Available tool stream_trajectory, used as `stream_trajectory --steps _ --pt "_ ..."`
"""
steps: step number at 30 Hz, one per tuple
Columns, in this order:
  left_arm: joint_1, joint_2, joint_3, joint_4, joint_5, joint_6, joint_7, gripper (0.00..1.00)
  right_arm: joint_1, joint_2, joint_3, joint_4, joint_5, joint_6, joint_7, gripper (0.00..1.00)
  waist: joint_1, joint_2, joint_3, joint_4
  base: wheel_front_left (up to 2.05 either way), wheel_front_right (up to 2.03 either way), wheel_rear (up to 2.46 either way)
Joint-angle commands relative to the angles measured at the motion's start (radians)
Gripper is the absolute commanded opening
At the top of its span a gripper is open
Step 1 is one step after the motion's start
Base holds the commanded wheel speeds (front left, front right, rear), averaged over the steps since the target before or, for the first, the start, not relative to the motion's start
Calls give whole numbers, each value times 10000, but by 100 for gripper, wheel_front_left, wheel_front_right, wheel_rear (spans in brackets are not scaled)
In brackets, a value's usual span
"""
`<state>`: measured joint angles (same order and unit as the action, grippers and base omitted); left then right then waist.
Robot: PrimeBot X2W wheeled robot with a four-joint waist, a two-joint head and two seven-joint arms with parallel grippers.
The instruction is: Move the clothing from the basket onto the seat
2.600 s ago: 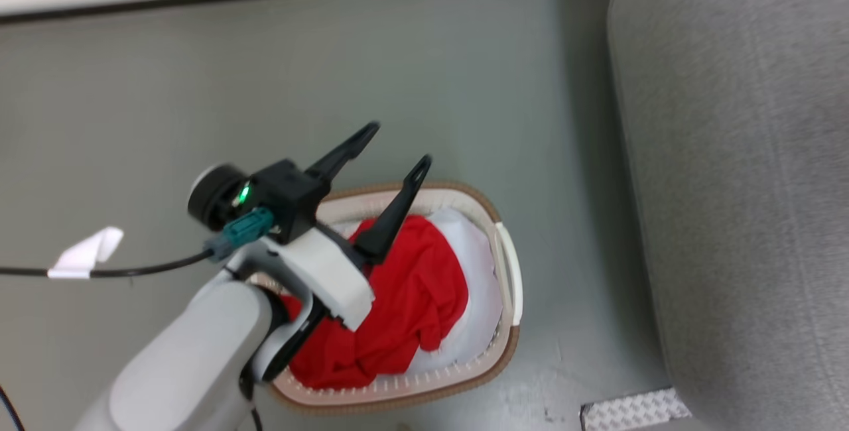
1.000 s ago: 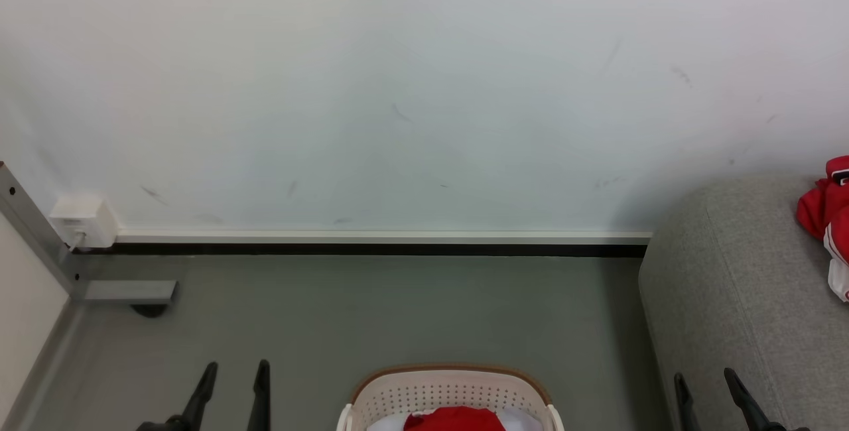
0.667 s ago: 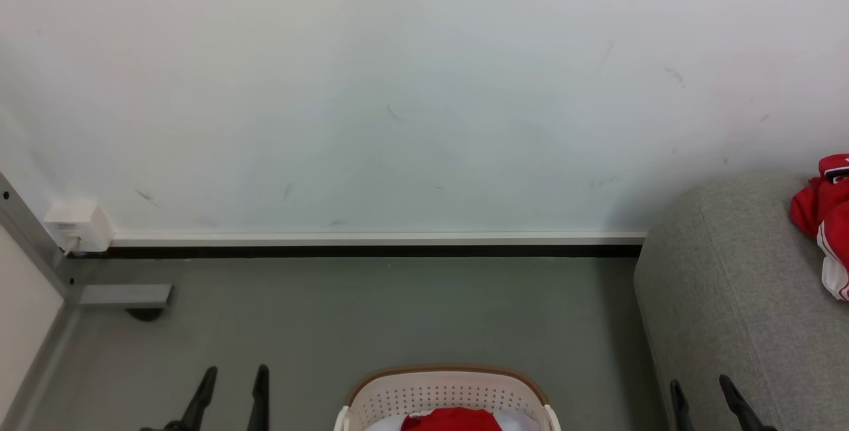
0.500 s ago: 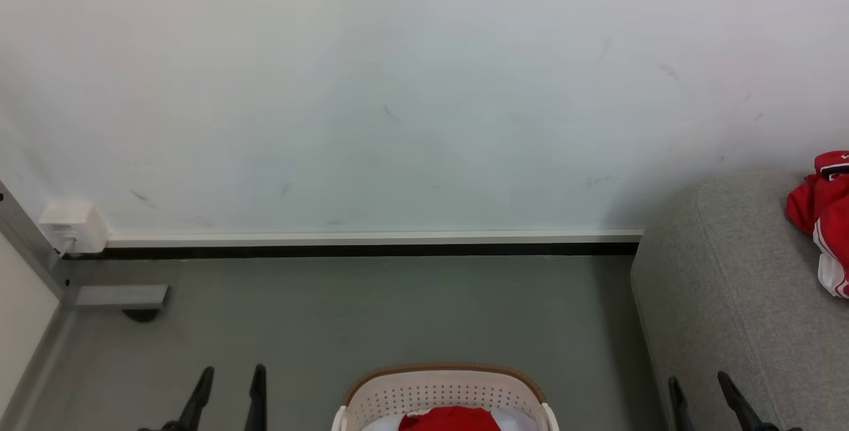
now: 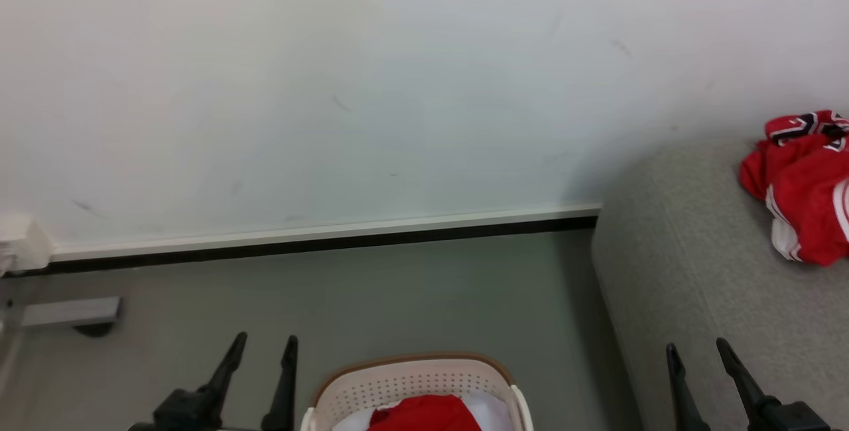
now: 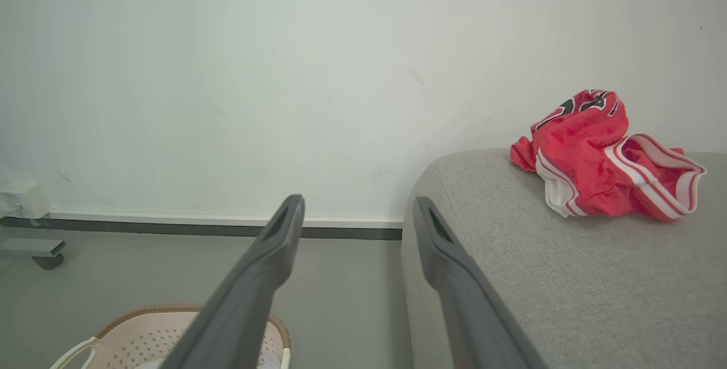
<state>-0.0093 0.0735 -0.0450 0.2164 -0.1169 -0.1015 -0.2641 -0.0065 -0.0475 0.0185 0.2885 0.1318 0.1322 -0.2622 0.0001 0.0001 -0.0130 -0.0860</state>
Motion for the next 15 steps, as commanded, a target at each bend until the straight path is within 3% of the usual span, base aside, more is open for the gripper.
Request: stream_trajectory --steps 1,11,15 --pt "-262 99 -126 271 224 -34 -5 100 -156 -38 -1 -108 13 -29 -19 100 -1 -1 207 -389 0 0 0" --pt "-2089 525 -1339 2609 923 -203 747 100 -1043 -35 292 -1192 129 -29 -17 100 -1 -1 1821 -1992 0 0 0" --pt "-2789 720 -1795 3544 1086 -244 1262 100 -1438 -30 358 -1757 306 -29 -16 100 -1 -1 2662 -2342 0 0 0"
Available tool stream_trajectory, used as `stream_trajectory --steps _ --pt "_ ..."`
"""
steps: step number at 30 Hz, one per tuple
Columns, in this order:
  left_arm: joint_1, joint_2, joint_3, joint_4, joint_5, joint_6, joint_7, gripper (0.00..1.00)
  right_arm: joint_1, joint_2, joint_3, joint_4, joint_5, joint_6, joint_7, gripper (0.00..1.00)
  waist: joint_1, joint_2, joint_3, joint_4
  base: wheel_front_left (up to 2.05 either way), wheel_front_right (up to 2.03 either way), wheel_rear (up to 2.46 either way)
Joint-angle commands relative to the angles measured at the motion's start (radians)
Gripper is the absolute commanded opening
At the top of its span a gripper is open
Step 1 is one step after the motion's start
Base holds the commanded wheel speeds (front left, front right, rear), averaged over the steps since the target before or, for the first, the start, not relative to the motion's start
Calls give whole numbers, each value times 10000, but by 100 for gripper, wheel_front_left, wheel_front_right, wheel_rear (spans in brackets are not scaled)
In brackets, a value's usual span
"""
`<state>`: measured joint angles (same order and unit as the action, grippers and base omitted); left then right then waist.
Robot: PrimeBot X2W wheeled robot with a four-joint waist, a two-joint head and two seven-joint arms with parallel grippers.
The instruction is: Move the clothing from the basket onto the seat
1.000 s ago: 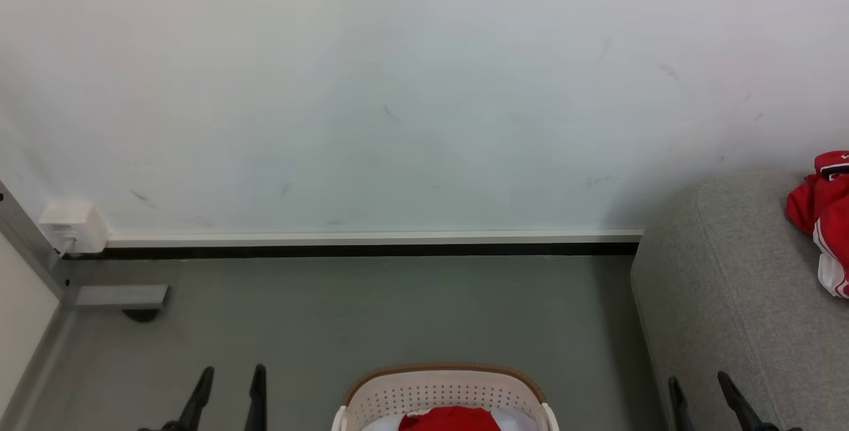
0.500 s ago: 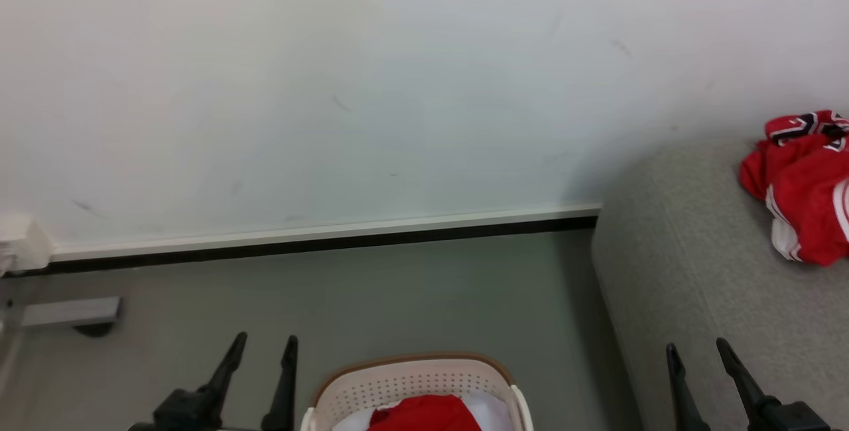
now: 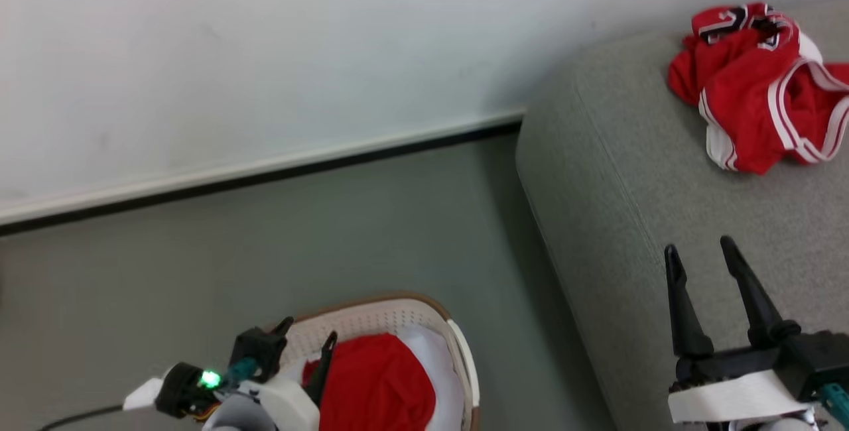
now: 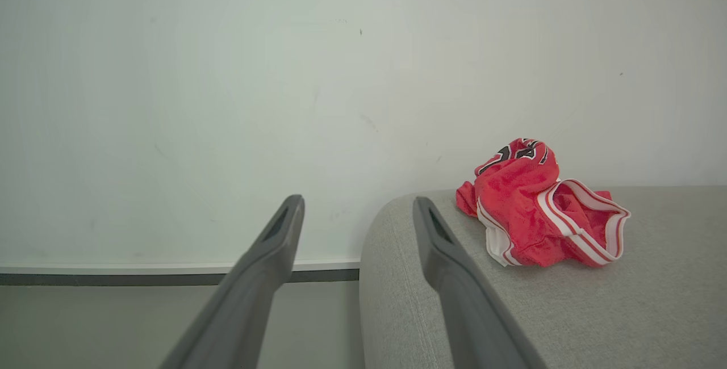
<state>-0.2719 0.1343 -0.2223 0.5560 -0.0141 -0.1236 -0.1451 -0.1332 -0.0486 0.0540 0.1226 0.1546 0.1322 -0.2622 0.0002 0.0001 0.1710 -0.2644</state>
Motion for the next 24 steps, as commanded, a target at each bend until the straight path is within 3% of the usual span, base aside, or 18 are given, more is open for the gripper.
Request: stream_trajectory --steps 1,10,24 --pt "-364 161 -131 395 130 -32 264 100 -265 -17 30 -241 135 -29 -17 100 -2 -1 1061 -615 0 0 0" --pt "-2152 518 -753 2415 530 -51 1274 100 -1215 -14 427 -1262 585 -29 -16 100 -2 -1 3357 -929 0 0 0" --pt "-4011 947 -1047 4318 684 79 1074 100 -2018 -15 898 -2030 912 -29 -17 100 -2 -1 5353 -929 0 0 0"
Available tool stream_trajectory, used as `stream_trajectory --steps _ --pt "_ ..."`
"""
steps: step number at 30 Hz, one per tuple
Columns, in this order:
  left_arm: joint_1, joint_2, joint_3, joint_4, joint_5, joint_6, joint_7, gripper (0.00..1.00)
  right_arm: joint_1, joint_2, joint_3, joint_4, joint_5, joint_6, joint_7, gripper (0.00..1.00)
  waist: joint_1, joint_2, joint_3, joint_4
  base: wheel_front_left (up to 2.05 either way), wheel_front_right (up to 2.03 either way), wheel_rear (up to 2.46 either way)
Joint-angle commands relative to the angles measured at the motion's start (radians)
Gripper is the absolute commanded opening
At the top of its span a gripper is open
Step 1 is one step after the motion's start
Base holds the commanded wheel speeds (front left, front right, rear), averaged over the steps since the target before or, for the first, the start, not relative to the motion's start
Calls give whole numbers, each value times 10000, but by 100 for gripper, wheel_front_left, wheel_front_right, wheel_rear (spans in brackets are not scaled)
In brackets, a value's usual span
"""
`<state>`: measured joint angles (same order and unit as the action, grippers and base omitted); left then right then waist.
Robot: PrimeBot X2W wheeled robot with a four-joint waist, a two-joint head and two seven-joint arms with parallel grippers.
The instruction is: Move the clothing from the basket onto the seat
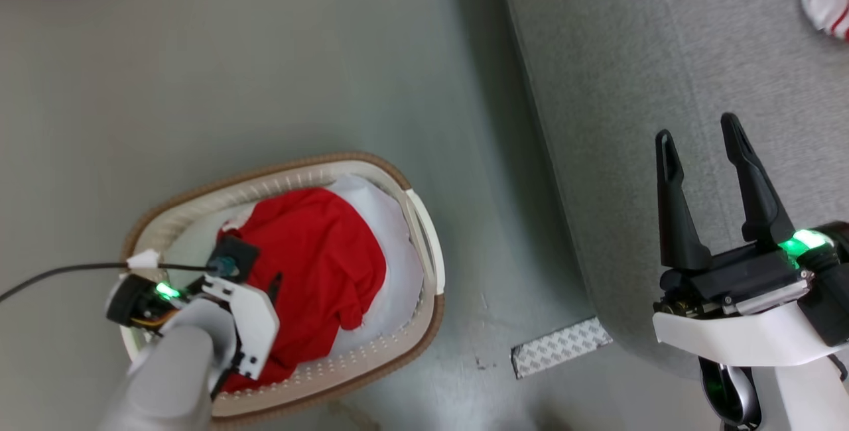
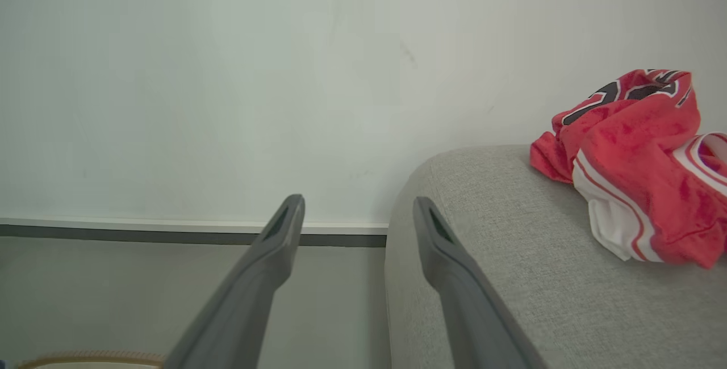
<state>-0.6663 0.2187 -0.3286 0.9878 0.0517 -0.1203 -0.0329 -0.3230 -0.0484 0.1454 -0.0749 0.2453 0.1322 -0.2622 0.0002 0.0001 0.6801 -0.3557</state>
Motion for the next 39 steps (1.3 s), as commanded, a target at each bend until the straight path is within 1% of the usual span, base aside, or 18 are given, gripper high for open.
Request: stream_trajectory --steps 1,5,20,27,28,29,30,35,39 --pt "-196 138 16 98 17 51 -68 100 -165 -19 13 -105 23 -29 -17 100 -2 -1 381 -27 0 0 0" --pt "-637 327 -6 487 40 151 -266 100 -304 -19 61 -285 85 -29 -17 100 -2 -1 735 -55 0 0 0" --pt "-1812 684 -275 1385 35 160 -623 100 -488 -16 154 -557 379 -29 -18 100 -2 -1 1725 -229 0 0 0" --pt "-2004 493 -448 1653 -123 88 -718 100 -540 -17 115 -545 473 -29 -18 100 -2 -1 1887 -256 0 0 0" --pt "-2013 470 -486 1693 -123 85 -743 72 -550 -17 120 -538 478 -29 -18 100 -2 -1 1888 -264 0 0 0" --pt "-2022 450 -515 1733 -143 72 -765 24 -570 -17 121 -533 490 -29 -18 100 -2 -1 1886 -273 0 0 0" --pt "-2034 431 -568 1763 -157 55 -799 0 -590 -17 113 -534 502 -29 -18 100 -2 -1 1886 -280 0 0 0" --pt "-2067 280 -766 1866 -315 -32 -1009 0 -607 -17 12 -463 517 -29 -18 100 -2 -1 1739 -250 0 0 0" --pt "-1892 -8 -822 1860 -571 -74 -1420 0 -514 -19 -114 -321 543 -29 -18 100 -2 -1 1228 -72 0 0 0"
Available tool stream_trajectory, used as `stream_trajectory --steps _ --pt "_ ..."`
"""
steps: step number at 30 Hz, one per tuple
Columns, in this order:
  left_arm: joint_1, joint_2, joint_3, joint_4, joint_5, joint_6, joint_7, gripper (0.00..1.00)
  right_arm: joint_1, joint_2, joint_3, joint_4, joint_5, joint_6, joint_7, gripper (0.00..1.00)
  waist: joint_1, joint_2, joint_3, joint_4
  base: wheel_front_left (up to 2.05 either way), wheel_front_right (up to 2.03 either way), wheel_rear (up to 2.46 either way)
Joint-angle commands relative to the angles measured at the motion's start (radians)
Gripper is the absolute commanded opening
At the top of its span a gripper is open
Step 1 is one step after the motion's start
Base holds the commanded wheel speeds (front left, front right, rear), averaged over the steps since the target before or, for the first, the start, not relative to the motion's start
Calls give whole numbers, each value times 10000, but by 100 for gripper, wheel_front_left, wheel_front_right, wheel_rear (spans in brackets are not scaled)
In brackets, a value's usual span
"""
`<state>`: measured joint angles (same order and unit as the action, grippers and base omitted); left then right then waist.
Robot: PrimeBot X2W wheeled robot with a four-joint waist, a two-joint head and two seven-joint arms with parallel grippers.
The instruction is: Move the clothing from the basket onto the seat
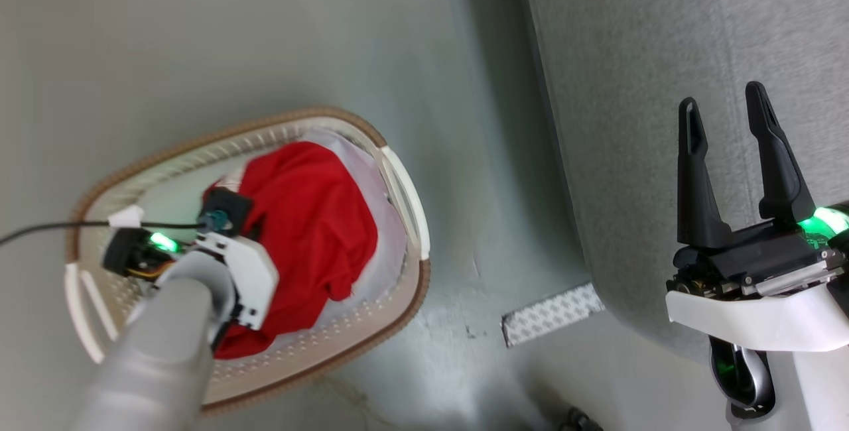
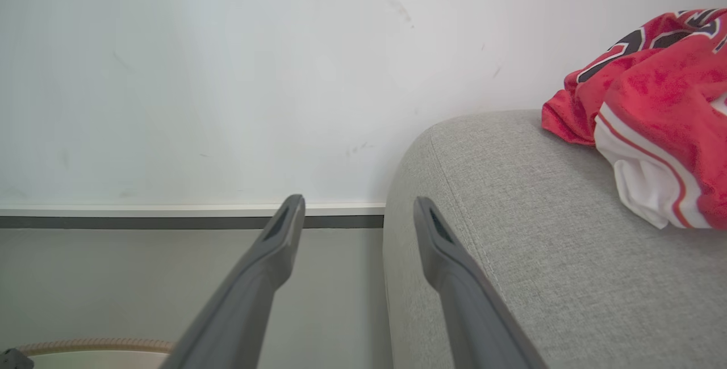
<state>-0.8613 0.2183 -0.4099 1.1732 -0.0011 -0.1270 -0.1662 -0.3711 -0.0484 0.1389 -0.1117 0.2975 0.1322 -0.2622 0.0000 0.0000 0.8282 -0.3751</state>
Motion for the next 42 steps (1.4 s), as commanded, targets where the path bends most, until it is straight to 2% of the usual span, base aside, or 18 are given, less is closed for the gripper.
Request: stream_trajectory --steps 1,10,19,29,36,42 --pt "127 -83 -16 -24 -141 -17 -203 0 11 -19 -70 106 5 -29 -18 100 0 0 -433 186 0 0 0" --pt "1230 -847 -318 -813 -1229 -27 -911 0 640 -25 -513 900 -486 -29 -18 100 0 0 -3066 1139 0 0 0" --pt "2947 -943 -50 -2786 -2308 16 -983 0 1617 -28 -803 1763 -1031 -29 -18 100 0 0 -5828 2072 0 0 0" --pt "5233 -776 476 -5857 -2851 787 -955 0 2875 -28 -868 2480 -1642 -29 -18 100 0 0 -8200 2842 0 0 0" --pt "6672 -216 842 -8138 -3022 1462 -497 0 3465 -31 -440 2762 -1911 -29 -18 100 0 0 -8873 3180 0 0 0" --pt "7561 266 1136 -9792 -3124 1852 -15 0 3589 -157 500 2885 -1831 -29 -18 100 0 0 -9157 3279 0 0 0"
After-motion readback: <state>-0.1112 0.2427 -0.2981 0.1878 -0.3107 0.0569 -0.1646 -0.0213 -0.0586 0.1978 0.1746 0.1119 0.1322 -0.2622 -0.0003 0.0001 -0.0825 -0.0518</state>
